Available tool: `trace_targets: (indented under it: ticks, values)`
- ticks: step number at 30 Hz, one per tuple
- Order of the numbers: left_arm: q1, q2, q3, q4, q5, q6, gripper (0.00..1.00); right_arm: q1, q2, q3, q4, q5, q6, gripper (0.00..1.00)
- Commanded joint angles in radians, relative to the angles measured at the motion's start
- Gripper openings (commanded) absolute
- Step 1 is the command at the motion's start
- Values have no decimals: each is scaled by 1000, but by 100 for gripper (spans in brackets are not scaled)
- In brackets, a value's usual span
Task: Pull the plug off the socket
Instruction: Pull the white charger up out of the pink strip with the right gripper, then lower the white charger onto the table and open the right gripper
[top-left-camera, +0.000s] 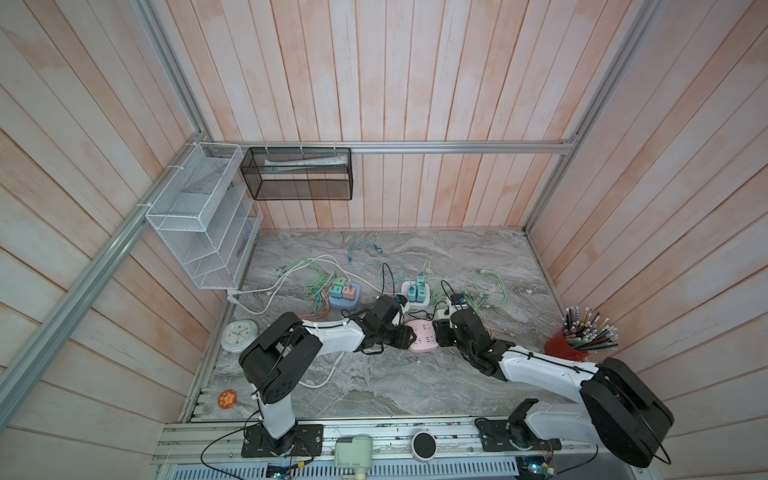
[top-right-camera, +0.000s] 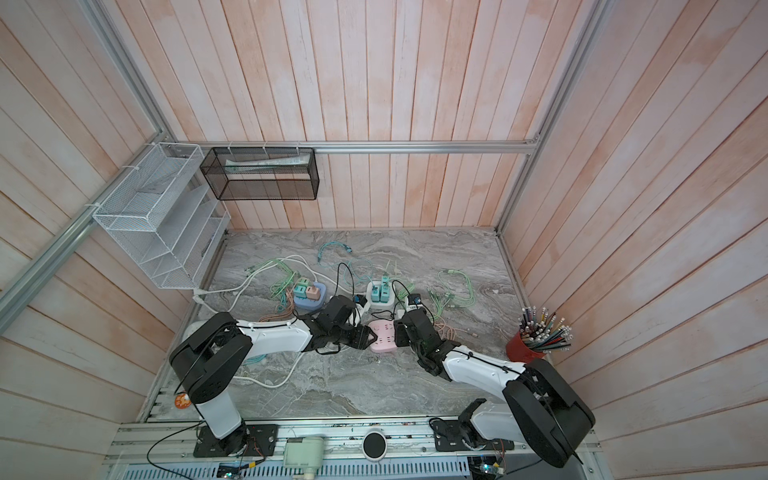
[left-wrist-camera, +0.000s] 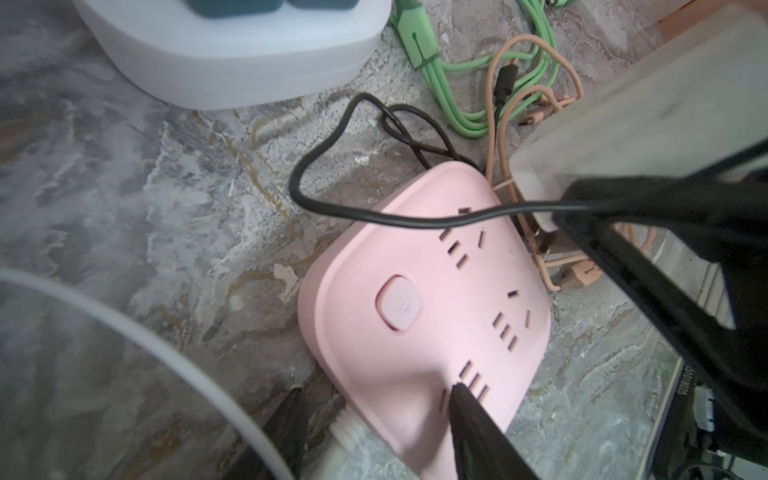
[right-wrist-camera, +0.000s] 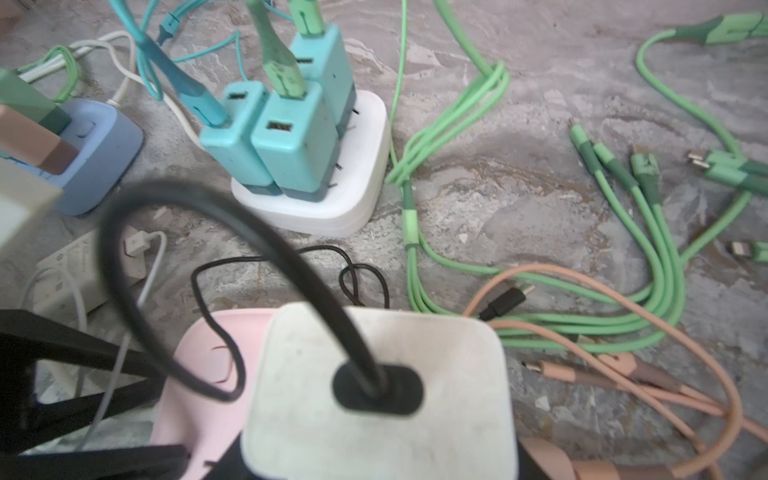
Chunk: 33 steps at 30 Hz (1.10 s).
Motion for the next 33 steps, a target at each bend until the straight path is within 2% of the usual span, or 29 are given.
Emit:
trace_targets:
  ticks: [1,9,13,17,22,28,33]
  values:
    - [-15,29,-25,-191,-46,48,57,-33,-18,-9,-31,-57,16,8]
    - [-17,13,24,-263,-27,76,58,-97,-15,0,-64,-135,57,11]
    - [-17,-9,45,-278,-8,84,59,-130,1,48,-137,-165,63,12]
    - [-17,-5,88,-322,0,104,59,-156,2,80,-195,-190,67,18]
    - [-17,-10,119,-339,8,120,60,-168,34,99,-235,-215,61,31]
    - [-17,-23,149,-360,-6,136,62,-180,52,140,-295,-236,49,34]
    - [-13,-45,176,-359,-26,132,65,-188,28,142,-298,-234,79,46]
